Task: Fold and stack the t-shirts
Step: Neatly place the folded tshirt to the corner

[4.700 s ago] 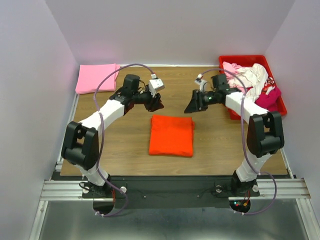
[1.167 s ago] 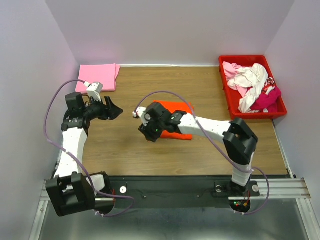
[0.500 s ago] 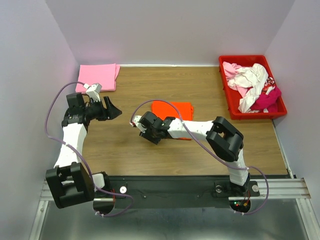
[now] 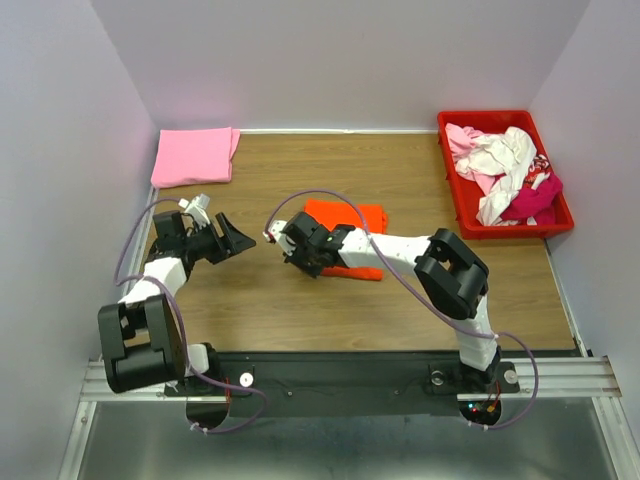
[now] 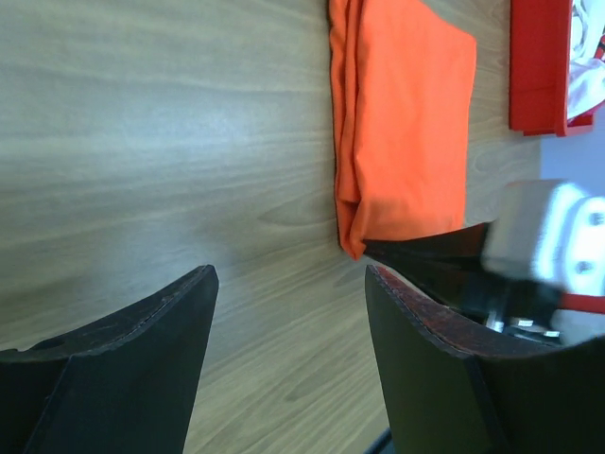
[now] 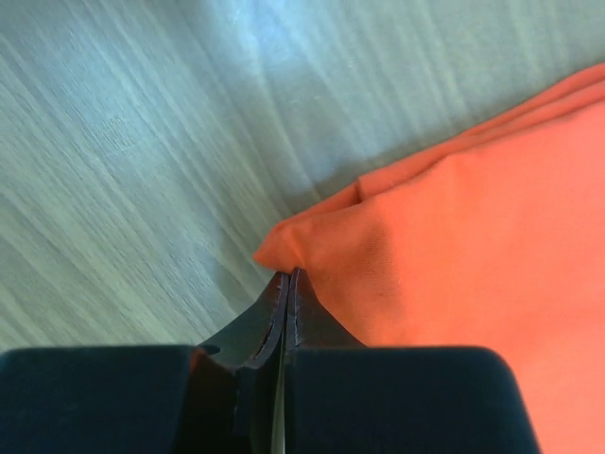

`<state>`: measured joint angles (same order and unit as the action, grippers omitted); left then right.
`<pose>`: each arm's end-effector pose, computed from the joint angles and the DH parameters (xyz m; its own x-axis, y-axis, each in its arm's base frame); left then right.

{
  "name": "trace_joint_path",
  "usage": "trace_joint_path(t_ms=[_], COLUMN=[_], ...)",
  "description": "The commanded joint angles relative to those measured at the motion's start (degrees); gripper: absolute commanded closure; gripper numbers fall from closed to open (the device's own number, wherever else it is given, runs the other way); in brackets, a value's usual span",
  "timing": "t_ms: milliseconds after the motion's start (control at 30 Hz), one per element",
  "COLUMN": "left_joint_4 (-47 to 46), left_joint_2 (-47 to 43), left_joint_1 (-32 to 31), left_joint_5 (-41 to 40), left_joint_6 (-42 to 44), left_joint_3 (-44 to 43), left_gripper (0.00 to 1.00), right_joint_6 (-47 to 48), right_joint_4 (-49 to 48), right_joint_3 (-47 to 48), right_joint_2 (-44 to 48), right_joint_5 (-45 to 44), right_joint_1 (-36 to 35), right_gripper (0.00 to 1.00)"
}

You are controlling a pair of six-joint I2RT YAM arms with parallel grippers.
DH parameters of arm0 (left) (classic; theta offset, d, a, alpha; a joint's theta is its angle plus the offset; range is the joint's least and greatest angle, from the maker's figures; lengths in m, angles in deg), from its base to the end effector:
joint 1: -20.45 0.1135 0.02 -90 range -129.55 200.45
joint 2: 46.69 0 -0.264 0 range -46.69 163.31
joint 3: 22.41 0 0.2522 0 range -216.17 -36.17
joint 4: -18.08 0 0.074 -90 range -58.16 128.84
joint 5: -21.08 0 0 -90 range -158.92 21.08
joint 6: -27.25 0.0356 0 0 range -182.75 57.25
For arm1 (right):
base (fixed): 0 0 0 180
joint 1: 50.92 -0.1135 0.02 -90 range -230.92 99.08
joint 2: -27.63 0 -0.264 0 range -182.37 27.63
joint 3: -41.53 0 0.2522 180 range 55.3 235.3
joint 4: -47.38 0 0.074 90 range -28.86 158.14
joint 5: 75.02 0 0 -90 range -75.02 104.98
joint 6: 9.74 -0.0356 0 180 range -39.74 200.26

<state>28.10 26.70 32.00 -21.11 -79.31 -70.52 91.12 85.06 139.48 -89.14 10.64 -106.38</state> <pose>0.2527 0.0247 0.2022 -0.6732 -0.3330 -0.6603 0.2776 0.7138 -0.6430 0.2506 0.3593 0.1765 -0.3140 -0.7876 -0.5302 -0.8725 0.4596 -0.1660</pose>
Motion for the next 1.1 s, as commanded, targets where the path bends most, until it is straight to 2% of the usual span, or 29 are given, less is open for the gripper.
trace_joint_path(t_ms=[0, 133, 300, 567, 933, 1067], left_joint_4=[-11.96, -20.49, -29.36, -36.41, -40.46, -40.55], left_joint_2=[2.72, 6.94, 11.95, 21.61, 28.47, 30.5], left_joint_1=[-2.67, -5.57, -13.2, -19.1, -25.26, -25.53], left_joint_5=[1.07, -1.32, -6.4, -10.46, -13.53, -15.11], left_joint_6=[-8.56, -15.95, -23.24, -33.0, -36.26, -36.27], left_joint_3=[1.3, 3.32, 3.5, -0.81, -3.17, -5.11], left_gripper=[0.25, 0.25, 0.24, 0.16, 0.15, 0.24], right_joint_6=[-1.88, -2.41, -2.77, -3.91, -4.78, -5.58], right_joint_4=[-1.16, -1.07, -0.98, -0.98, -1.07, -1.07], right_joint_3=[3.27, 3.97, 5.38, 6.52, 8.8, 9.51], right_joint_2=[5.76, 6.99, 7.08, 6.65, 4.71, 4.18], right_joint_5=[5.73, 6.98, 7.41, 8.82, 10.4, 11.19], right_joint_1=[1.23, 1.5, 1.85, 2.11, 2.11, 2.2], right_gripper=[0.99, 0.99, 0.99, 0.99, 0.99, 0.99])
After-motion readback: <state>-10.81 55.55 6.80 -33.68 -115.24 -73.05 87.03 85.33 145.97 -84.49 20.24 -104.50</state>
